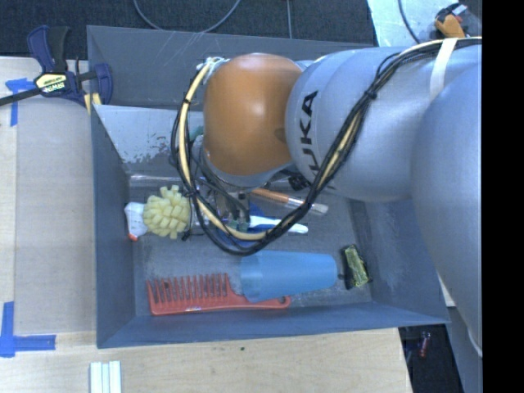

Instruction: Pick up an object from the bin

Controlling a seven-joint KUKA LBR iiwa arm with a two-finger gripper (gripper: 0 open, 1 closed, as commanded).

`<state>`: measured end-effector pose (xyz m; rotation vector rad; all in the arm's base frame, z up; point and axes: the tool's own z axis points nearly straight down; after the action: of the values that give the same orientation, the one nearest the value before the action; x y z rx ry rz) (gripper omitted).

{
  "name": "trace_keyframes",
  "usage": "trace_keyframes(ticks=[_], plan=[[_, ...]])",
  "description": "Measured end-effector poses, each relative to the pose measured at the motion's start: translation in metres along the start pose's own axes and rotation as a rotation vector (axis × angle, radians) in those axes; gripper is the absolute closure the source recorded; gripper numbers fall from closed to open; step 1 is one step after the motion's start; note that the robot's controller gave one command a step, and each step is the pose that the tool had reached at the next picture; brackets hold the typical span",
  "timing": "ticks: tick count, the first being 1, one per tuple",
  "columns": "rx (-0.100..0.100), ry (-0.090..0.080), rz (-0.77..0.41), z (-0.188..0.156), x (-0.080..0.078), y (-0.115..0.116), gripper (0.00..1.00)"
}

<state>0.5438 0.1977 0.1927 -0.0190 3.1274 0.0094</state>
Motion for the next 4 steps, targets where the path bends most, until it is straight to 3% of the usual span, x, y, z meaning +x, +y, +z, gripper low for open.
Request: trace_keyframes(ticks=[1,2,3,4], plan=[[-0.002,-0.004,0.016,-0.084,0.018,0.016,1.00],[0.003,0.003,0.011,-0.018,-0.007,0.013,1.00],[-0.004,-0.010,0.000,-0.051,0.014,0.021,1.00],[0.004,0.007,0.028,0.030,0.017,0.037,1.00]])
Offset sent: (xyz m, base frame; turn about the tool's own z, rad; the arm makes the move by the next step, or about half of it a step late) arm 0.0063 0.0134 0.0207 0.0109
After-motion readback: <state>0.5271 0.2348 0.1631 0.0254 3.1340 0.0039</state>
